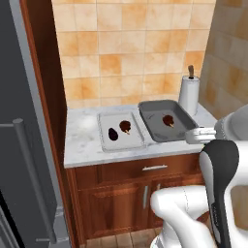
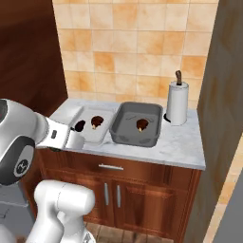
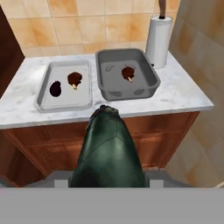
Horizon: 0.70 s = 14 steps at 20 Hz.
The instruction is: Place one eggplant and one steak in each tupperware on the nearby counter, to pack two identical lunches.
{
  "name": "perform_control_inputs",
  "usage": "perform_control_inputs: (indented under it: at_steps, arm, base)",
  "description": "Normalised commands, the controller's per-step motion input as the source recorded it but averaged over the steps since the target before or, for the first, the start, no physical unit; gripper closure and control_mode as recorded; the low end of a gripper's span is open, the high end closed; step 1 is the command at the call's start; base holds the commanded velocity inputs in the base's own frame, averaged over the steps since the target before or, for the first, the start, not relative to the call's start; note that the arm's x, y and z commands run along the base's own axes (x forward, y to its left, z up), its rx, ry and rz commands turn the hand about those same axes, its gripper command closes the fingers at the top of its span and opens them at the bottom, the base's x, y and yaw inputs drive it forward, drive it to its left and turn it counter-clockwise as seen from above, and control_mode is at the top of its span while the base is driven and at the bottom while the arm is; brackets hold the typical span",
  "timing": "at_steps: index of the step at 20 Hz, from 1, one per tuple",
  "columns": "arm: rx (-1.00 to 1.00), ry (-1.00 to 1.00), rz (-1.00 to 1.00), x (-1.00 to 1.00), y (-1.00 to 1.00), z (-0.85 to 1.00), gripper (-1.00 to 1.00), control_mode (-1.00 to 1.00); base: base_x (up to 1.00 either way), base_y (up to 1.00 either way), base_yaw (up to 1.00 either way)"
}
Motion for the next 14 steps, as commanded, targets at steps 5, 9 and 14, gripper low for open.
perform_control_inputs:
  at_steps: [5,9,14]
  arm:
    - [0.00,0.00,0.00,0.00,0.00,0.00,1.00,1.00]
    - [0.00,0.00,0.00,0.00,0.00,0.00,1.00,1.00]
    - [0.00,0.04,0.00,0.17,-0.36,0.00,1.00,-1.00]
  base:
    - [0.88,-0.15,0.00]
    - [0.47,-0.29,0.00]
    - [0.04,-0.07,0.00]
